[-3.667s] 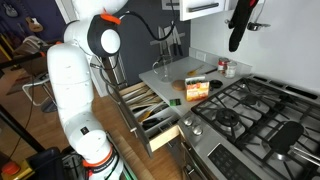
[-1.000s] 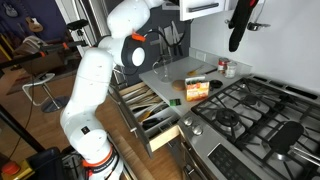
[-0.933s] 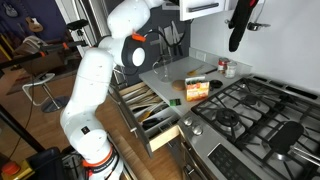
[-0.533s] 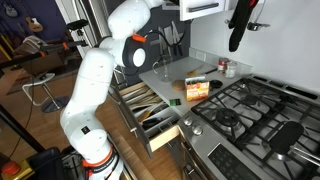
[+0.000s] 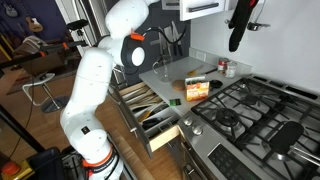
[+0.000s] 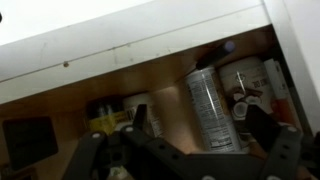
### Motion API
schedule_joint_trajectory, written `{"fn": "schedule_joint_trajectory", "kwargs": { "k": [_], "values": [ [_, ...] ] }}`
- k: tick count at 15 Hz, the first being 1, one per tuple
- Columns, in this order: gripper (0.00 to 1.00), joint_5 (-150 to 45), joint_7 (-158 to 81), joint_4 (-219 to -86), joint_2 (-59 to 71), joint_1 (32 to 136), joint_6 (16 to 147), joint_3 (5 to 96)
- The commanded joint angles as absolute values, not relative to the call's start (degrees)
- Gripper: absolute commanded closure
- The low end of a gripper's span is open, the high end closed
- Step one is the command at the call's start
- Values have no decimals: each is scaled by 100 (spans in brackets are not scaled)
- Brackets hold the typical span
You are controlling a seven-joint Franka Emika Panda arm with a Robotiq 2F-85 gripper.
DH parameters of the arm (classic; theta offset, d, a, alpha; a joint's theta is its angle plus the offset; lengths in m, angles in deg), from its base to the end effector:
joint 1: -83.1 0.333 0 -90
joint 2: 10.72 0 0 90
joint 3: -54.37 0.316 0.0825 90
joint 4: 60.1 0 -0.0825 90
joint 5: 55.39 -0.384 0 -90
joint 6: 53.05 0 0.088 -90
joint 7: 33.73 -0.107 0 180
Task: Put one grilling fork into the cupboard and another into the drawer
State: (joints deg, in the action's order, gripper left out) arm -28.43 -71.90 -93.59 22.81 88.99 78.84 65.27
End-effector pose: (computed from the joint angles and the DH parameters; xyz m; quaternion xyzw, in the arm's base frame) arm 0.6859 0.1216 0.8152 -0.8146 0.1569 -0.5543 0.0683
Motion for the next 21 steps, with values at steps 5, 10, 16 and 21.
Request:
{"fn": "schedule_joint_trajectory", "kwargs": {
  "k": [5,10,16,21],
  "values": [
    [0,-3082,-6941,-9743,1598,8912,7136,6900],
    [0,-3093,-6501,-10383,990,8821,6371,7115],
    [0,-3004,-6140,-10659,741,8859,6002,7090],
    [0,-3000,-6118,-10726,702,8858,6006,7088]
  ]
}}
